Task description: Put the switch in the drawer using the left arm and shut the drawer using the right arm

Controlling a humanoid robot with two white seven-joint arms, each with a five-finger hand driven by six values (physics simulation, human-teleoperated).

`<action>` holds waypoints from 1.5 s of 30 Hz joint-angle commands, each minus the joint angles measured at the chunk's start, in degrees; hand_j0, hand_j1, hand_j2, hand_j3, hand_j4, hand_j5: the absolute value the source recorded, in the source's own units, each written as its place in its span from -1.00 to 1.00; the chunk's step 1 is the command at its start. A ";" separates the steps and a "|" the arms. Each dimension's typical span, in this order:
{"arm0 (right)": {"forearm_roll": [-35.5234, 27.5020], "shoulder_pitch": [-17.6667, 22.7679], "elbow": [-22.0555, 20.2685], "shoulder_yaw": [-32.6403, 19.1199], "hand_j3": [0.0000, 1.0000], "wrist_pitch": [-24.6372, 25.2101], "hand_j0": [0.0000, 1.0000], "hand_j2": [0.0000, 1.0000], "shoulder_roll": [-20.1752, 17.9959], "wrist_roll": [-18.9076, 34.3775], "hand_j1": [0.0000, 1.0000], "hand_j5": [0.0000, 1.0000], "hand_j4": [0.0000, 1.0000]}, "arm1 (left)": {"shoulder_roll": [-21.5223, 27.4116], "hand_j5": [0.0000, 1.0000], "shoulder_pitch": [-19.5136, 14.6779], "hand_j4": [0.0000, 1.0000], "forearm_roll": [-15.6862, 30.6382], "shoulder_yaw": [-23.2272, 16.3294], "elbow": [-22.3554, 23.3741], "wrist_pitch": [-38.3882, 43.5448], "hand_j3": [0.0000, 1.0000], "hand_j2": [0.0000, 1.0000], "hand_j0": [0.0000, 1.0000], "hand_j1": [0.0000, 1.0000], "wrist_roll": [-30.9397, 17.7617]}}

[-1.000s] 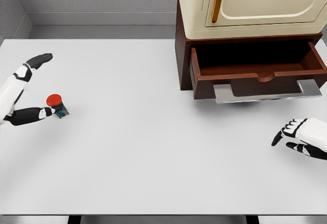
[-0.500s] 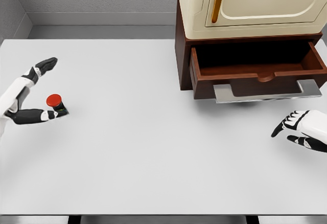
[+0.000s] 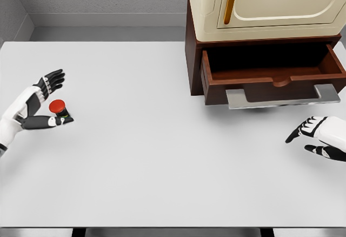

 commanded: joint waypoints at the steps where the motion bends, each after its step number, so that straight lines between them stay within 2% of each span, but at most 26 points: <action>1: -0.47 0.00 -0.02 -0.16 0.24 0.05 0.24 0.24 -0.07 -0.06 0.24 0.24 0.24 | -0.57 1.00 0.00 1.00 0.24 0.08 3.21 -0.01 1.00 1.00 1.00 1.00 -0.04; 4: -0.65 0.00 -0.02 -0.33 0.12 0.05 0.12 0.12 0.02 -0.24 0.12 0.12 0.12 | -1.18 1.00 0.00 1.00 -0.28 0.08 5.06 -0.45 1.00 1.00 1.00 1.00 -0.04; 9: -0.65 0.00 -0.11 -0.68 0.15 0.05 0.15 0.15 -0.77 -0.15 0.15 0.15 0.15 | -1.62 1.00 -0.70 1.00 -0.55 0.08 6.29 -0.71 1.00 1.00 1.00 1.00 0.05; 11: -0.56 0.09 -0.11 -1.56 0.24 0.05 0.24 0.24 -0.68 0.02 0.24 0.24 0.24 | -2.50 1.00 -1.67 1.00 -2.13 0.17 7.52 -0.62 1.00 1.00 1.00 1.00 0.22; 14: -0.56 0.09 -0.11 -1.65 0.24 0.05 0.24 0.24 -0.68 0.03 0.24 0.24 0.24 | -3.21 1.00 -2.11 1.00 -2.22 0.08 7.96 -0.71 1.00 1.00 1.00 1.00 0.22; 16: -0.65 0.09 -0.11 -1.65 0.23 0.05 0.23 0.23 -0.68 -0.06 0.23 0.23 0.23 | -3.56 1.00 -2.28 1.00 -4.59 0.08 8.84 -1.76 1.00 1.00 1.00 1.00 0.22; 23: -0.65 0.44 -0.11 -1.48 0.24 0.05 0.24 0.24 -0.25 -0.15 0.24 0.24 0.24 | -4.08 0.99 -2.81 0.99 -4.77 0.08 10.86 -1.76 0.99 0.99 0.99 0.99 0.31; 26: -0.56 0.53 -0.11 -1.56 0.24 0.05 0.24 0.24 -0.16 -0.06 0.24 0.24 0.24 | -4.08 0.92 -3.43 0.92 -4.77 -0.28 12.00 -1.76 0.92 0.92 0.92 0.92 0.31; 28: -0.38 0.70 -0.02 -1.56 0.25 0.05 0.25 0.25 0.63 -0.15 0.25 0.25 0.25 | -4.00 0.73 -3.52 0.73 -4.94 -0.45 12.09 -1.76 0.73 0.73 0.73 0.73 0.31; 29: -0.29 0.61 -0.02 -1.56 0.26 0.05 0.26 0.26 2.74 -0.06 0.26 0.26 0.26 | -4.17 0.57 -3.52 0.57 -6.96 -0.10 12.09 -1.76 0.57 0.57 0.57 0.57 0.31; 31: -0.29 0.61 -0.02 -1.56 0.26 0.05 0.26 0.26 3.01 0.02 0.26 0.26 0.26 | -4.52 0.39 -3.52 0.39 -7.32 -0.10 12.09 -1.76 0.39 0.39 0.39 0.39 0.31; 39: -0.29 0.61 -0.02 -1.56 0.26 0.05 0.26 0.26 3.01 -0.06 0.26 0.26 0.26 | -4.61 0.38 -3.08 0.38 -7.32 -0.19 12.00 -1.76 0.38 0.38 0.38 0.38 0.31; 42: -0.38 0.61 -0.02 -1.56 0.04 0.05 0.04 0.04 2.92 -0.15 0.04 0.04 0.04 | -4.61 0.34 -3.08 0.34 -7.23 -0.10 12.00 -1.76 0.34 0.34 0.34 0.34 0.31; 45: -0.38 0.61 -0.02 -1.56 -0.03 0.05 -0.03 -0.03 2.66 -0.15 -0.03 -0.03 -0.03 | -4.61 0.22 -3.08 0.22 -7.23 -0.01 11.92 -1.76 0.22 0.22 0.22 0.22 0.31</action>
